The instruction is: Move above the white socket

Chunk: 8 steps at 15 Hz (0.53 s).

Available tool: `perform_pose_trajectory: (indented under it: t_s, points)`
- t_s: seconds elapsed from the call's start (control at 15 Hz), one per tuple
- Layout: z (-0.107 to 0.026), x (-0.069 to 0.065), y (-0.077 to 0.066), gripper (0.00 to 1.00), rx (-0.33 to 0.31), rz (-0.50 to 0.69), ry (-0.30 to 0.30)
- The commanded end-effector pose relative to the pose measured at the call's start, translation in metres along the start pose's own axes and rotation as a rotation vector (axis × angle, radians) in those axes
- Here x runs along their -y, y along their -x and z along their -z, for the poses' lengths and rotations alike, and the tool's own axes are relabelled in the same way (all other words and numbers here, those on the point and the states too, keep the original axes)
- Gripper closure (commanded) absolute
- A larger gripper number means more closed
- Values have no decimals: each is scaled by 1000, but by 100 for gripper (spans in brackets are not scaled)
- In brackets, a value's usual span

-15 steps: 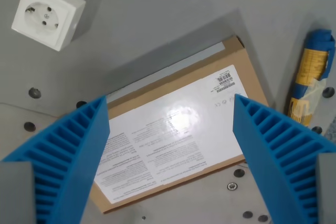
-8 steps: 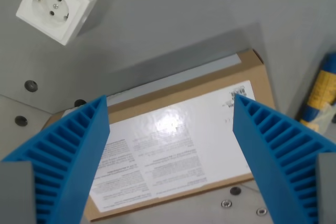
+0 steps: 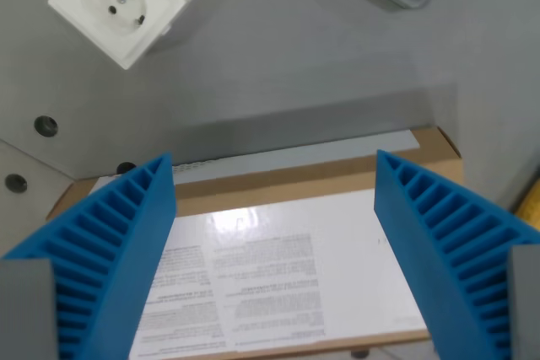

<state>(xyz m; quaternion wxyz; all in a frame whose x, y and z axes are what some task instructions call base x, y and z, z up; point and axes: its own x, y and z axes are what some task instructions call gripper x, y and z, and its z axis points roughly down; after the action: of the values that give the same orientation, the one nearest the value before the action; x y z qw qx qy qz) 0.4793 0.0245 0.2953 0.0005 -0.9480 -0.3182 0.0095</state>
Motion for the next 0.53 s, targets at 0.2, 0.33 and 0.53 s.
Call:
perform_pose_trajectory:
  t_s: [0.2, 0.33, 0.53]
  points:
    - [-26, 19, -7, 0, -129, 381, 18]
    - [-35, 26, -11, 0, -130, 422, 16]
    - [-50, 36, -16, 0, -138, 497, 14]
